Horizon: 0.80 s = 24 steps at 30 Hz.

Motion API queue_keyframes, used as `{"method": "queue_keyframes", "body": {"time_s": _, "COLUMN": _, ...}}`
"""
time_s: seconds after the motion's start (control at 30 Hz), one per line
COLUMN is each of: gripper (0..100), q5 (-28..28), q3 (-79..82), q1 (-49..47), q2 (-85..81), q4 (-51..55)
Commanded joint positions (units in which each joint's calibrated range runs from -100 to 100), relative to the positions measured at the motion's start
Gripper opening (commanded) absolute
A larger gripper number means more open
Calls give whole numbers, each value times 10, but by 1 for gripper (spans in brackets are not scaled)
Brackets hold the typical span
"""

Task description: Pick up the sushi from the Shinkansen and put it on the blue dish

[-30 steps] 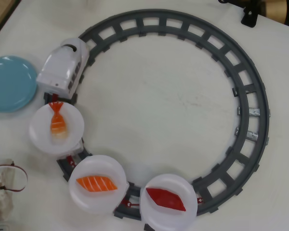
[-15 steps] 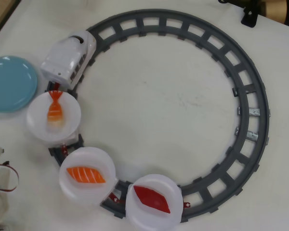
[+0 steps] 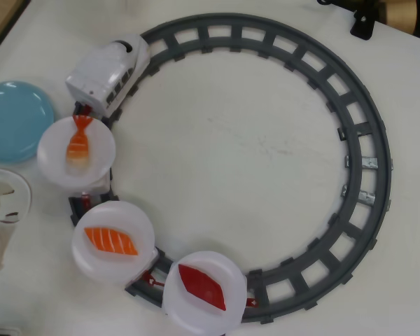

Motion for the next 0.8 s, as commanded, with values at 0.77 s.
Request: {"method": "queue_keyframes", "body": {"time_s": 0.77, "gripper": 29, "q5": -88, "q3": -316, "q1": 111, "q2": 338, "q4": 161}}
